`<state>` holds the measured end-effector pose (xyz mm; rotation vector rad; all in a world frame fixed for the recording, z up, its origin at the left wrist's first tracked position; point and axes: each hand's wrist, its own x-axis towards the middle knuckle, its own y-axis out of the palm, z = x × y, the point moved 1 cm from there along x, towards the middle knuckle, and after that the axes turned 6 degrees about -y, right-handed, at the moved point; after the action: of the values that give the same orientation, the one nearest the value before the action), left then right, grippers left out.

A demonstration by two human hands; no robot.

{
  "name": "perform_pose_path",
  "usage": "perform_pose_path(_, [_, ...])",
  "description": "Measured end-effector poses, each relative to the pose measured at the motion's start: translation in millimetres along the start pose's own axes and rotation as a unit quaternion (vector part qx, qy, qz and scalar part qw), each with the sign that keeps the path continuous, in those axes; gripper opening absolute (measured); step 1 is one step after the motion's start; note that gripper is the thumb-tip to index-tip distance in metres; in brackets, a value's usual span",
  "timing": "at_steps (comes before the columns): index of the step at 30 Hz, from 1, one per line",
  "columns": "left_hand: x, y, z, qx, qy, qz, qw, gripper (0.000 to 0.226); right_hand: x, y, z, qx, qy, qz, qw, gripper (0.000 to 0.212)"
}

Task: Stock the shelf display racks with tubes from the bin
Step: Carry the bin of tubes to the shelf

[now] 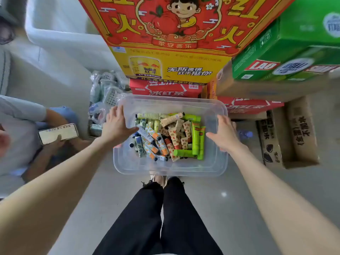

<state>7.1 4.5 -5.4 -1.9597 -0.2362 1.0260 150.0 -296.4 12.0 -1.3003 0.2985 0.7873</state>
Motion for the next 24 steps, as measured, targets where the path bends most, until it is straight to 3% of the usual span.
perform_pose_path(4, [-4.8,22.0,11.2,-0.075,-0.052,-0.013,0.996,0.106,13.2,8.3,-10.9,0.031,0.045,-0.051,0.997,0.089])
perform_pose_path(8, [-1.6,29.3,14.9,-0.144,-0.158,-0.05,0.976,0.093,32.7,14.5,-21.0,0.17,0.123,-0.06,0.976,0.092])
perform_pose_path(12, [-6.6,40.1,21.7,-0.187,-0.235,-0.015,0.954,0.065,40.2,20.5,-25.4,0.228,0.163,-0.078,0.957,0.078])
perform_pose_path(19, [-9.5,33.7,24.2,-0.114,-0.27,-0.073,0.953,0.046,38.7,18.7,-37.1,0.157,0.179,-0.114,0.965,0.059])
perform_pose_path(24, [-12.0,38.1,19.5,-0.121,-0.272,-0.103,0.949,0.032,37.2,20.6,-37.8,0.204,0.211,-0.107,0.95,0.042])
